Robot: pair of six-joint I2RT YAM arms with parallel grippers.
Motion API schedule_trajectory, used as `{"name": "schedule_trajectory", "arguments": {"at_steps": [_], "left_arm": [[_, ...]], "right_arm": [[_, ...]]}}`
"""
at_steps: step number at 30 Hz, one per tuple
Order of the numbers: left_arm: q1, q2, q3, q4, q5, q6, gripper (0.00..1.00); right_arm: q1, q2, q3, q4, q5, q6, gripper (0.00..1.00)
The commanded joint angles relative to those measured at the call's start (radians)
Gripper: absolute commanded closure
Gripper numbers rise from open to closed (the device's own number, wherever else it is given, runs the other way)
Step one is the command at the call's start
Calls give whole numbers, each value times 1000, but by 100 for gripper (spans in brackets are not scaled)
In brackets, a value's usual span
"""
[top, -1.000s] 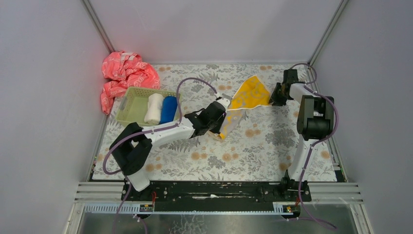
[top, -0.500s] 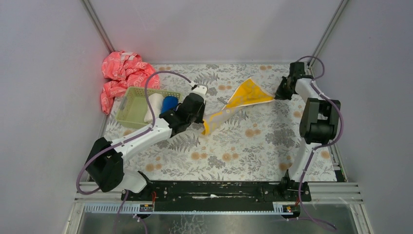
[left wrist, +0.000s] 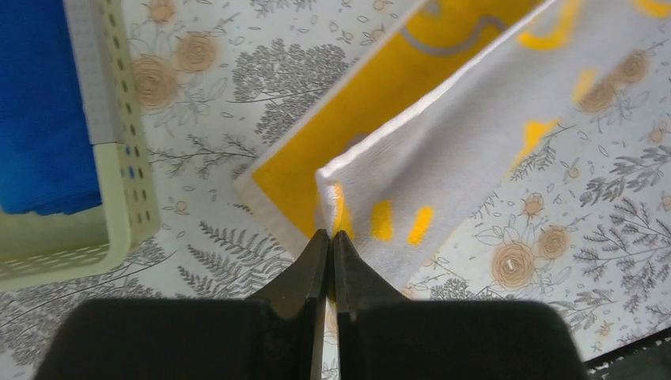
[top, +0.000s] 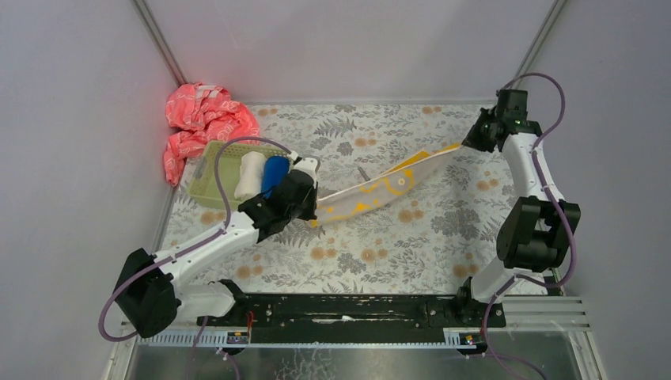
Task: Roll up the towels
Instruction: Flatten out the towel at the center of the board.
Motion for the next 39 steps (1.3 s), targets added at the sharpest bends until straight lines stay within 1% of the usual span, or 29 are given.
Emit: {"name": "schedule_trajectory", "arguments": {"at_steps": [1, 4, 7, 9, 13, 16, 18, 20, 23, 25, 28, 30, 31, 35, 37, 39], "left_arm": [[-1, -66, 51, -3, -100, 8, 100], [-1, -108, 85, 22, -146, 60, 100], [-1, -168, 78, 45, -139, 65, 100], [0, -235, 43, 63, -120, 42, 100], [-1, -429, -63, 132, -47, -10, 100], [0, -548, -117, 150, -3, -35, 100], [0, -588, -131, 149, 5, -46, 100], [-1, -584, -131, 132, -1, -52, 100], [-1, -517, -134, 146, -23, -57, 100], [-1, -435, -130, 181, -51, -61, 100], [17, -229, -108, 244, -140, -59, 100], [61, -90, -81, 295, -161, -60, 100], [97, -22, -61, 318, -145, -64, 100], [243, 229, 32, 457, -3, -76, 100], [292, 350, 101, 503, 60, -71, 100], [320, 470, 199, 500, 115, -48, 100]], "right_arm": [[-15, -83, 134, -32, -28, -4, 100], [-23, -156, 116, -15, -28, 10, 100], [-45, -241, 85, -24, -26, 13, 100], [-56, -303, 62, -39, -25, 10, 100], [-63, -453, 19, -87, 10, -6, 100], [-63, -546, -11, -132, 23, -23, 100], [-62, -590, -37, -151, 35, -33, 100], [-63, -604, -58, -165, 30, -38, 100], [-62, -573, -84, -150, 7, -31, 100], [-63, -526, -106, -119, -8, -20, 100], [-63, -424, -137, -35, -24, 7, 100], [-62, -336, -157, 40, -24, 18, 100], [-62, -268, -158, 74, -24, 23, 100], [-63, -42, -106, 190, -28, 24, 100], [-65, 86, -45, 218, -56, 14, 100], [-65, 190, 15, 256, -100, 12, 100]]}}
